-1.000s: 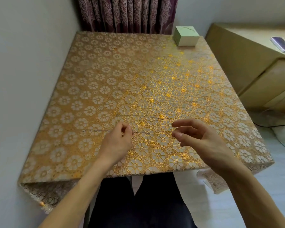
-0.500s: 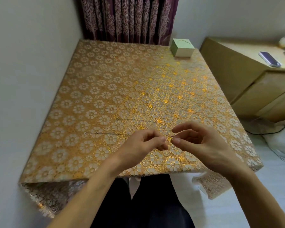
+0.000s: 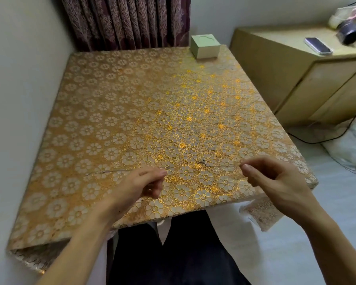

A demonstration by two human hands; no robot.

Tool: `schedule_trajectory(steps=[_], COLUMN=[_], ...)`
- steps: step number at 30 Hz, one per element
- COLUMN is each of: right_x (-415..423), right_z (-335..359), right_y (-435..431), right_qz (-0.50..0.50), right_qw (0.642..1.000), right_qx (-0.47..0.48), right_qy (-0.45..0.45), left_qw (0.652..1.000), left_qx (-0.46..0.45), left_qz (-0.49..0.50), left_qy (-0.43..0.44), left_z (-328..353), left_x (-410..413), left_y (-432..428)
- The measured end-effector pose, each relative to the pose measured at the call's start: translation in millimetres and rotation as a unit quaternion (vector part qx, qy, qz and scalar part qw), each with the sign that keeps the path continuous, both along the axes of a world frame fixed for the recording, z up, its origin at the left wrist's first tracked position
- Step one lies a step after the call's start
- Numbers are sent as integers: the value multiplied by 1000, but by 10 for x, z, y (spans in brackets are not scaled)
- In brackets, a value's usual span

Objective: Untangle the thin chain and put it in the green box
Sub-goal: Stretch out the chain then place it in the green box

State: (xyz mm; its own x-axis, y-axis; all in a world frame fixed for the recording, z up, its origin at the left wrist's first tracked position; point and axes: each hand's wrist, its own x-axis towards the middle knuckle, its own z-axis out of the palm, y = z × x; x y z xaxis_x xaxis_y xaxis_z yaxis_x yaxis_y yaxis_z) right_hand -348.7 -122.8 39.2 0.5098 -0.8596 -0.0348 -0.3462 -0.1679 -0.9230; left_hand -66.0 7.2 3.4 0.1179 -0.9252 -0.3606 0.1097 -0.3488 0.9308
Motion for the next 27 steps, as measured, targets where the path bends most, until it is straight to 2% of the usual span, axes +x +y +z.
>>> schedule_trajectory(steps=[3, 8, 13, 15, 18, 19, 20, 22, 23, 24, 27], right_x=[-28, -22, 11, 19, 11, 2, -8, -27, -36, -43, -63], right_z=[7, -25, -51, -62, -65, -66, -66, -68, -75, -83, -97], right_y=[3, 8, 41, 35, 25, 17, 7, -4, 0, 10, 43], right_qz=[-53, -38, -49, -63, -91, -104, -117, -128, -124, -119, -121], right_qw=[997, 997, 994, 992, 987, 984, 980, 977, 980, 982, 980], right_qx=[28, 30, 53, 61, 56, 60, 66, 67, 62, 60, 79], right_qy=[-56, -52, -79, -96, -119, -133, -148, -154, -144, -134, -136], left_qw=[999, 983, 975, 986, 998, 997, 998, 983, 975, 979, 995], left_qx=[-9, -43, -22, 6, 64, 67, 63, 50, 45, 47, 75], left_qz=[-10, 109, 130, 109, 15, -1, 11, 88, 115, 119, 62], left_qy=[29, 141, 176, 128, -18, -27, 7, 155, 183, 157, -2], left_z=[7, 38, 7, -23, -64, -64, -77, -70, -62, -74, -109], left_x=[-67, -104, -79, -66, -52, -66, -76, -93, -90, -83, -106], left_y=[-57, -131, -88, -56, -31, -27, -24, -34, -51, -77, -144])
